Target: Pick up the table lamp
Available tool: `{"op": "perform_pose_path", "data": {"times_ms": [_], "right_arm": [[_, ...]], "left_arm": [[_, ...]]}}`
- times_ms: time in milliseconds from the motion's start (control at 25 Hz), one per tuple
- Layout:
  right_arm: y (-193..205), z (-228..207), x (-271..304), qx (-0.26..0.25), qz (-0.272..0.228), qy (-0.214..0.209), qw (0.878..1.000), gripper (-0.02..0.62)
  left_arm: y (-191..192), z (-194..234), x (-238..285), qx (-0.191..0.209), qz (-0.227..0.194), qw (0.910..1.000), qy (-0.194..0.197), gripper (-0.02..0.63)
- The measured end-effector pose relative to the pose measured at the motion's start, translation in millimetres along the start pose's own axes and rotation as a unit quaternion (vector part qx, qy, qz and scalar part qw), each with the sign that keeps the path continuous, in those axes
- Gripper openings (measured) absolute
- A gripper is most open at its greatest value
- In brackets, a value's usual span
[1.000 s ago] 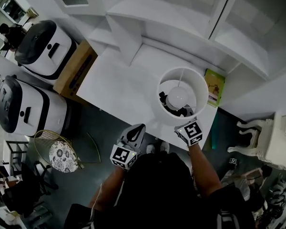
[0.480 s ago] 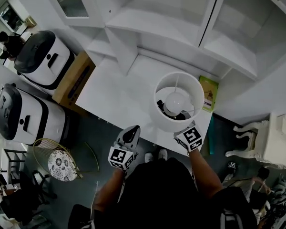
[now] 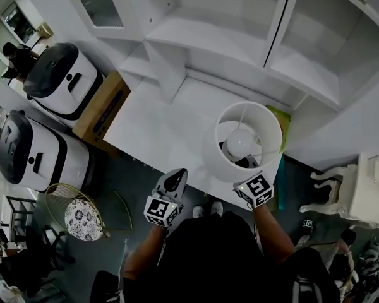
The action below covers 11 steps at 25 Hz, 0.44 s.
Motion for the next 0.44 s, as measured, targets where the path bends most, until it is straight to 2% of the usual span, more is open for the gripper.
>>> {"op": "perform_pose_path", "data": {"times_ms": [440], "right_arm": [[-21.9, 13.3, -27.2, 0.020, 0.005, -0.022, 1.000, 0.117]], "left_arm": [[-14.5, -2.0, -12.5, 0.010, -0.010, 0.9999, -0.008, 0.018]]}}
Point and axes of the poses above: the fingertips, and each gripper's own axes: x forward along the fingers, z to its left, y out of its underside, the point moved 3 cm from there along -x, backward along the fingers, and after that the axes turned 13 degrees about -x, right-handed, at the moved point
